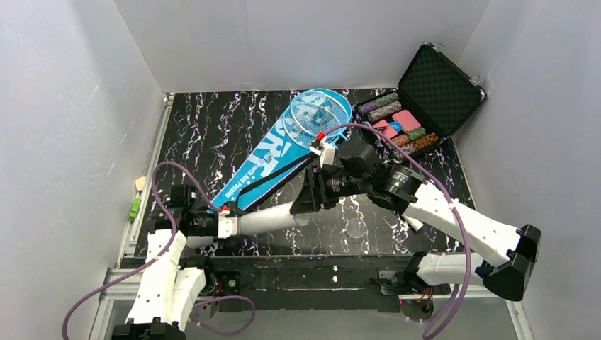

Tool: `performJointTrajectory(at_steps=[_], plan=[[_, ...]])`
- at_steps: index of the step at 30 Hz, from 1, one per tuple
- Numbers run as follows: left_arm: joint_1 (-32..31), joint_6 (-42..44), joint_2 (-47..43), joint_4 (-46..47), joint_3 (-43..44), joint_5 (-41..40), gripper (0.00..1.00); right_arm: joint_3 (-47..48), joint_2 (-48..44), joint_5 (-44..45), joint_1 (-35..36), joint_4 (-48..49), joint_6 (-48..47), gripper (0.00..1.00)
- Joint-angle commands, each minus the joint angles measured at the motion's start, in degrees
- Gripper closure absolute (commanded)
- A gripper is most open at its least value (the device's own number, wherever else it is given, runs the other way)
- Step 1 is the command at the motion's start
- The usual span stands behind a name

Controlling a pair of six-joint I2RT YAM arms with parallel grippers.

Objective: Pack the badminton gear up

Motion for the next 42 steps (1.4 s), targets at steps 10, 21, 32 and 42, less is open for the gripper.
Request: performJointTrajectory(at_steps=[10,21,32,42], plan=[[-0.1,-0.3,-1.0,-1.5,2.4,4.2,1.00,-2.4,-10.9,6.6,-1.2,-2.8,-0.6,0.42],[-0.1,-1.6,-1.5,-1.5,3.7,5.8,1.00,-8.5,-7.4,7.8,-1.3,2.2,1.1,0.30],[-0.1,-1.9,-1.4,-1.2,3.7,6.0,1.00,-12.7,-4.6,8.1,-1.3,8.4,4.1,0.30],[0.0,-2.0,-1.6,-1.5,3.8,6.8,1.00,-14.2,-1.3,11.2,0.9,11.3,4.6,0.31]])
